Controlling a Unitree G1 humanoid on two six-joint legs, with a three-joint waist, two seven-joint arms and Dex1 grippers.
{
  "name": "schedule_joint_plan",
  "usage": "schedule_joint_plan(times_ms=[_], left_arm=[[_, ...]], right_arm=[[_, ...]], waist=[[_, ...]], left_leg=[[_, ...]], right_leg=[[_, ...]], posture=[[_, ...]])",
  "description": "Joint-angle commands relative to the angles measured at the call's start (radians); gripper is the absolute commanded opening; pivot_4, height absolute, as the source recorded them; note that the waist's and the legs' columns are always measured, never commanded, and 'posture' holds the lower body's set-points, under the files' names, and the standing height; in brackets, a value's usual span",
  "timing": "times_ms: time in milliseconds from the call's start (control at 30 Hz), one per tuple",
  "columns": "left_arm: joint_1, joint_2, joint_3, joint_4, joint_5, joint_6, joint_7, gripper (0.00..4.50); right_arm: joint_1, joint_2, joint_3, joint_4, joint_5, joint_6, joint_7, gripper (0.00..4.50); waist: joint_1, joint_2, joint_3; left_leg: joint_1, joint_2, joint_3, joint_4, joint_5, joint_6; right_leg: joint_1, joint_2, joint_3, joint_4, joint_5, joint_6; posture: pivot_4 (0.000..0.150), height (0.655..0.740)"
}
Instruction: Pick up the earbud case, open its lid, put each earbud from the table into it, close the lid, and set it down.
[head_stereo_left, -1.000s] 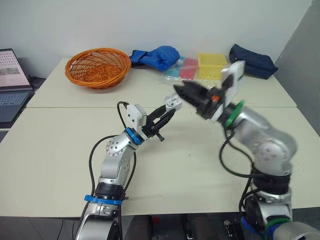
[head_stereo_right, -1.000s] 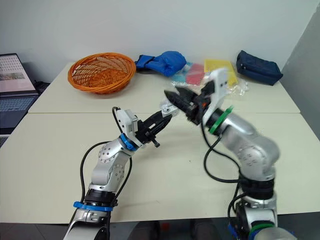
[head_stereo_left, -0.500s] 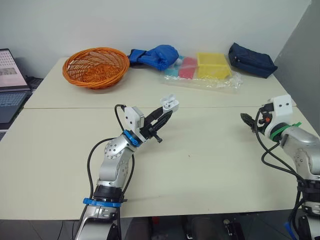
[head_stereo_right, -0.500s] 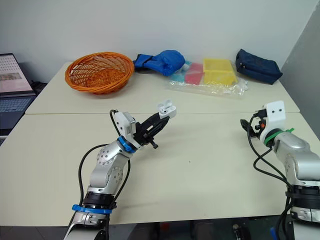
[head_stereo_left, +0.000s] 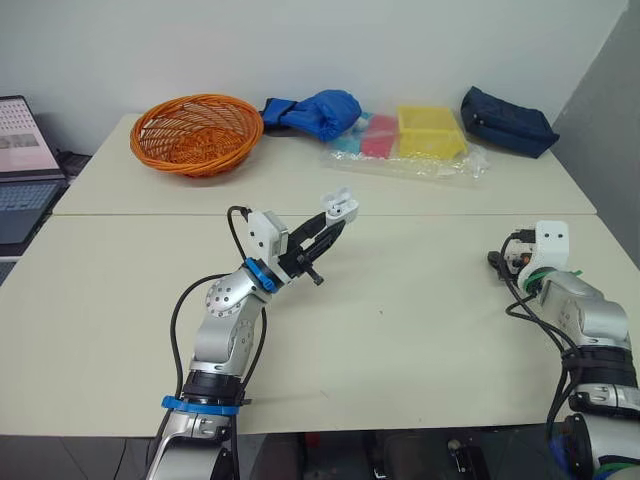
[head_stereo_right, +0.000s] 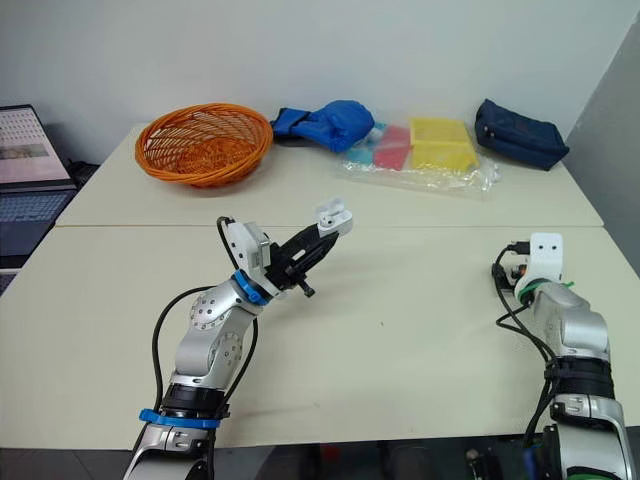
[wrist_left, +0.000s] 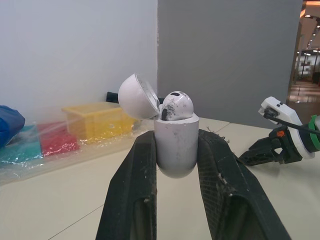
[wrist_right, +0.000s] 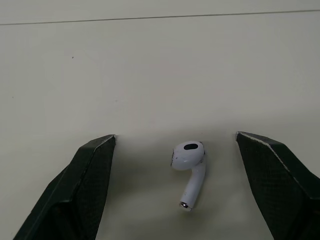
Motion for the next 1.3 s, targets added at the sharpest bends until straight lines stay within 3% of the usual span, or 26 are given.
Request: schedule_joint_plan(times_ms=[33,133,333,500,600,733,800,933,1067,1300], left_arm=[[0.000,0.005,0.002,-0.059,-0.009,0.001,0.010,0.77],[0.004,0.006,0.000,-0.064,-0.010,0.004,0.009,0.77],[-0.012,0.001,0.013,-0.056,-0.025,0.025,0.017,0.77],[-0.005,0.002,0.008,-0.064,-0.023,0.027,0.014,0.77],[0.000,-0.003,0.004,-0.068,-0.021,0.024,0.016,0.77],[0.009,-0.013,-0.004,-0.065,-0.022,0.023,0.011,0.77],[0.015,-0.013,-0.015,-0.062,-0.017,0.013,-0.005,0.77],[0.021,-0.017,-0.019,-0.054,-0.013,0.000,-0.003,0.77],[0.052,-0.020,-0.024,-0.082,-0.016,0.006,0.008,0.77],[0.096,-0.021,-0.042,-0.134,-0.013,0.020,0.026,0.77]], right_arm=[[0.011,-0.003,-0.045,0.012,-0.005,0.004,-0.025,3.62],[0.010,0.001,-0.061,0.021,0.000,-0.004,-0.022,2.74],[0.033,0.013,-0.090,-0.013,0.022,0.023,-0.019,0.46],[0.066,0.017,-0.115,-0.092,0.055,0.069,0.000,0.40],[0.109,-0.041,-0.083,-0.258,0.127,0.141,0.140,0.40],[0.211,-0.283,0.031,-0.514,0.240,0.184,0.536,0.40],[0.312,-0.458,0.080,-0.573,0.222,0.120,0.745,0.40],[0.489,-0.765,0.181,-0.457,0.032,-0.201,1.039,0.40],[0.484,-0.888,0.268,-0.278,-0.127,-0.435,1.137,0.40],[0.297,-0.829,0.351,-0.146,-0.240,-0.497,1.149,0.40]], waist=[[0.001,0.000,0.000],[0.003,0.000,0.000],[0.003,0.000,0.000],[0.003,0.000,0.000],[0.003,0.000,0.000],[0.002,0.006,0.001],[0.002,0.006,0.001],[0.005,0.005,0.001],[-0.005,0.005,0.001],[-0.017,0.005,0.001]], left_leg=[[0.000,0.000,0.000,0.000,0.000,0.000],[0.000,0.000,0.000,0.001,0.000,0.000],[0.000,0.000,0.000,0.001,0.000,0.000],[0.000,0.000,-0.001,0.001,0.000,0.000],[0.000,0.000,-0.001,0.001,0.000,0.000],[0.000,0.000,-0.001,0.001,0.000,0.000],[0.000,0.000,-0.001,0.002,0.000,0.000],[0.001,-0.001,-0.002,0.002,0.000,0.000],[0.004,-0.002,0.002,0.003,0.000,0.000],[0.005,-0.001,0.002,0.004,0.000,0.000]], right_leg=[[0.000,0.000,0.000,0.000,0.000,0.000],[0.001,0.000,0.000,0.000,0.000,0.001],[0.001,-0.001,0.000,0.000,0.001,0.001],[0.001,0.000,0.000,0.000,0.001,0.001],[0.001,0.000,0.000,0.000,0.001,0.001],[0.000,-0.001,0.001,0.000,0.001,0.001],[0.001,-0.001,0.000,-0.001,0.001,0.002],[0.002,0.000,-0.003,-0.002,0.000,0.001],[0.002,-0.001,0.002,-0.001,0.001,0.001],[0.002,0.001,0.004,0.001,0.004,0.001]], posture=[[0.150,0.7400],[0.150,0.7400],[0.150,0.7400],[0.150,0.7400],[0.150,0.7400],[0.150,0.7400],[0.150,0.7400],[0.150,0.7400],[0.150,0.7400],[0.150,0.7400]])
